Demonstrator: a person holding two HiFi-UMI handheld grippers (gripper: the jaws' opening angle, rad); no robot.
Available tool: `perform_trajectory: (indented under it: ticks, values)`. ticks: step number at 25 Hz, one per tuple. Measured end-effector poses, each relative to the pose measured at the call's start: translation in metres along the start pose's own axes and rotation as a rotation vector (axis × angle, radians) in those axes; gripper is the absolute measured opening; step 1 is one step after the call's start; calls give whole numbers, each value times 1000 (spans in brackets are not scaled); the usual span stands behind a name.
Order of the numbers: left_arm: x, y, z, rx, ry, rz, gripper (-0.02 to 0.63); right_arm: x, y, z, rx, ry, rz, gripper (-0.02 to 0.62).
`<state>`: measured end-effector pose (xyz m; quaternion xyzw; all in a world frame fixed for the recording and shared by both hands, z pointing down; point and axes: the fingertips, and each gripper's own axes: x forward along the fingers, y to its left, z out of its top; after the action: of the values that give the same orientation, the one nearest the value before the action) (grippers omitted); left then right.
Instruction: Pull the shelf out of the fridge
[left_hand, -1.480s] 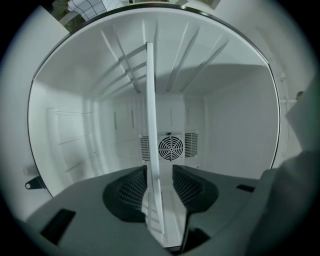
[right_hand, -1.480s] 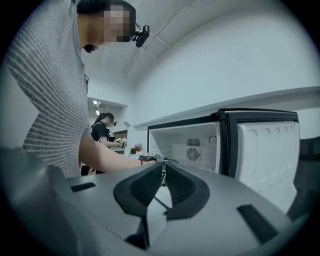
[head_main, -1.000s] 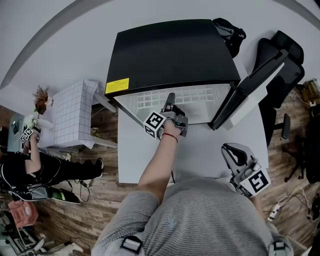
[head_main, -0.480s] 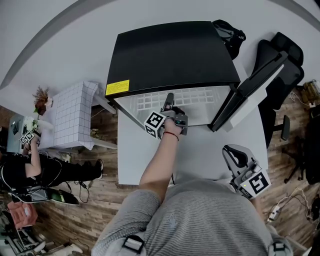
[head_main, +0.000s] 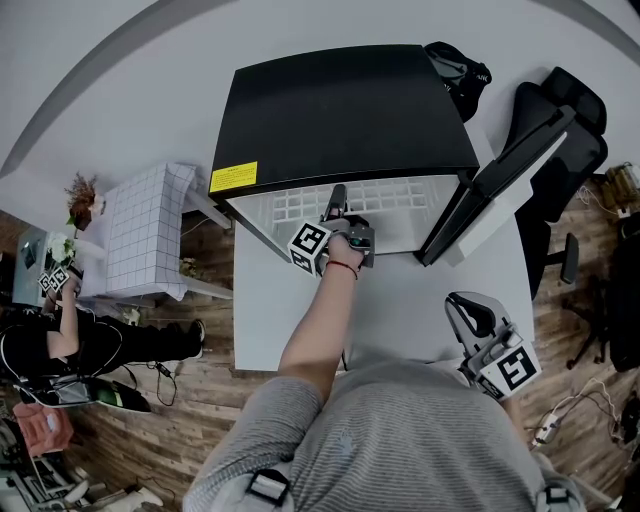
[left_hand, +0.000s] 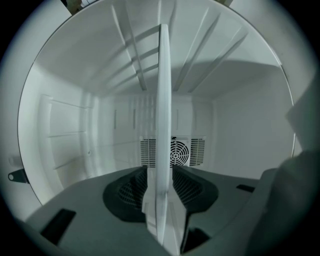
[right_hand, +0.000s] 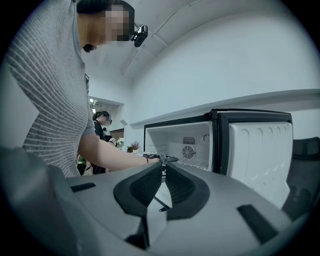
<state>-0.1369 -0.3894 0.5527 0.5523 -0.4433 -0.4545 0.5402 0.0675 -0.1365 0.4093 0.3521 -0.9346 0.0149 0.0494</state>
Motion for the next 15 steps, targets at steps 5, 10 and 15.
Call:
perform_trajectory:
  ticks: [5, 10, 15]
  values:
    - [3, -1, 2, 1, -14, -1, 146, -2, -2, -3, -5, -5, 8, 14]
    - [7, 0, 4, 6, -26, 2, 146, -3, -5, -2, 3, -15, -1, 14]
    - [10, 1, 5, 3, -42, 8, 146, -4, -9, -3, 5, -12, -3, 14]
